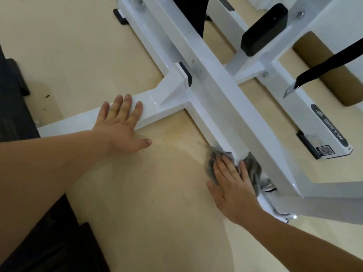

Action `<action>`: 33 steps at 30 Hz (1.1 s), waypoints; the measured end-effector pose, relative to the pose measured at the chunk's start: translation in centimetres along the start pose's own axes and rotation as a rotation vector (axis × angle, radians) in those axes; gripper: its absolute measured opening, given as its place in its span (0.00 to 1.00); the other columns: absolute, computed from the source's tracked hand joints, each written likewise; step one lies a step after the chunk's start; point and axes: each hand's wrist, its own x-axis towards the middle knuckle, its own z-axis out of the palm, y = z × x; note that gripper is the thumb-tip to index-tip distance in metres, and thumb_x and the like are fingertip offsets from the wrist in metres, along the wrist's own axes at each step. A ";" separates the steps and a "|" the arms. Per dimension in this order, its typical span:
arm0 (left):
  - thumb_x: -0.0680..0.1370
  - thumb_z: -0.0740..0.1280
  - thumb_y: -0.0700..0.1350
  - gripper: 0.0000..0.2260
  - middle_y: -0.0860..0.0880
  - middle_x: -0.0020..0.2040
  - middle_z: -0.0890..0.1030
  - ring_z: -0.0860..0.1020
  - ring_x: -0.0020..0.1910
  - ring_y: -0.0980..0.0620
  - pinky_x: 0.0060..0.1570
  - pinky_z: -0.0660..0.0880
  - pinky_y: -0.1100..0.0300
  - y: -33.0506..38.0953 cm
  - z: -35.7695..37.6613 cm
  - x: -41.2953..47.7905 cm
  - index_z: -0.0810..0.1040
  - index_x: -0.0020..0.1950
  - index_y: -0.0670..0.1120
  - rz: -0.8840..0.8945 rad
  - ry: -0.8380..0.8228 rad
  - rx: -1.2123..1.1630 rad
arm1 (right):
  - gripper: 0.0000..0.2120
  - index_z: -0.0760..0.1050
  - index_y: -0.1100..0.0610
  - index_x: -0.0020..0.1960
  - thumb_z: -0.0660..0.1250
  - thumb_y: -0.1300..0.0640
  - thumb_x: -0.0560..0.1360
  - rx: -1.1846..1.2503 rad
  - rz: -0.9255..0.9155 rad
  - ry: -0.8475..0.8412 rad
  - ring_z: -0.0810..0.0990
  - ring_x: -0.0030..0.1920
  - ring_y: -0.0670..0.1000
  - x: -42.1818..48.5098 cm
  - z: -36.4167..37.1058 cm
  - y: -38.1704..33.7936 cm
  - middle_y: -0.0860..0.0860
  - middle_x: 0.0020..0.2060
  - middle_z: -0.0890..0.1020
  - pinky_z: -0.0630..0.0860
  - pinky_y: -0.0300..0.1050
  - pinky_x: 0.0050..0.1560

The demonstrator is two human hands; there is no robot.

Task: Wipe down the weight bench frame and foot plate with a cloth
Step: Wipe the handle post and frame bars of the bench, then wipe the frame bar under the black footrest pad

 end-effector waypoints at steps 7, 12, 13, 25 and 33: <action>0.75 0.55 0.75 0.49 0.48 0.79 0.24 0.25 0.78 0.48 0.78 0.30 0.46 -0.1 0.1 0.2 0.26 0.79 0.56 0.004 -0.001 -0.012 | 0.33 0.45 0.52 0.84 0.41 0.36 0.84 0.169 -0.061 -0.039 0.34 0.81 0.45 3.7 -2.6 0.9 0.45 0.83 0.40 0.42 0.54 0.82; 0.75 0.55 0.75 0.49 0.49 0.79 0.24 0.25 0.78 0.49 0.78 0.30 0.45 -0.2 0.3 0.1 0.26 0.79 0.56 0.020 0.025 -0.028 | 0.30 0.62 0.58 0.80 0.49 0.42 0.85 0.207 -0.092 0.078 0.47 0.82 0.46 1.7 -1.1 0.7 0.48 0.82 0.59 0.50 0.54 0.82; 0.75 0.55 0.75 0.50 0.49 0.79 0.24 0.25 0.78 0.49 0.78 0.30 0.45 -0.2 0.3 0.3 0.26 0.79 0.56 0.020 0.021 -0.028 | 0.29 0.63 0.58 0.80 0.50 0.44 0.84 0.297 -0.066 0.091 0.47 0.82 0.45 2.3 -1.3 0.3 0.47 0.82 0.59 0.50 0.55 0.82; 0.83 0.61 0.60 0.31 0.48 0.82 0.60 0.62 0.79 0.44 0.77 0.61 0.51 -1.0 -7.4 -6.0 0.58 0.83 0.50 0.006 -0.080 -0.152 | 0.35 0.53 0.56 0.83 0.54 0.57 0.75 0.882 -0.278 0.086 0.40 0.81 0.42 7.0 -10.3 -12.3 0.44 0.83 0.49 0.40 0.41 0.80; 0.84 0.52 0.62 0.26 0.49 0.76 0.71 0.63 0.78 0.49 0.81 0.47 0.48 -9.3 -10.6 -12.7 0.68 0.78 0.50 0.030 0.035 0.155 | 0.43 0.53 0.51 0.83 0.56 0.54 0.68 1.001 -0.323 -0.189 0.40 0.80 0.37 11.9 -14.3 -21.1 0.42 0.83 0.47 0.41 0.45 0.82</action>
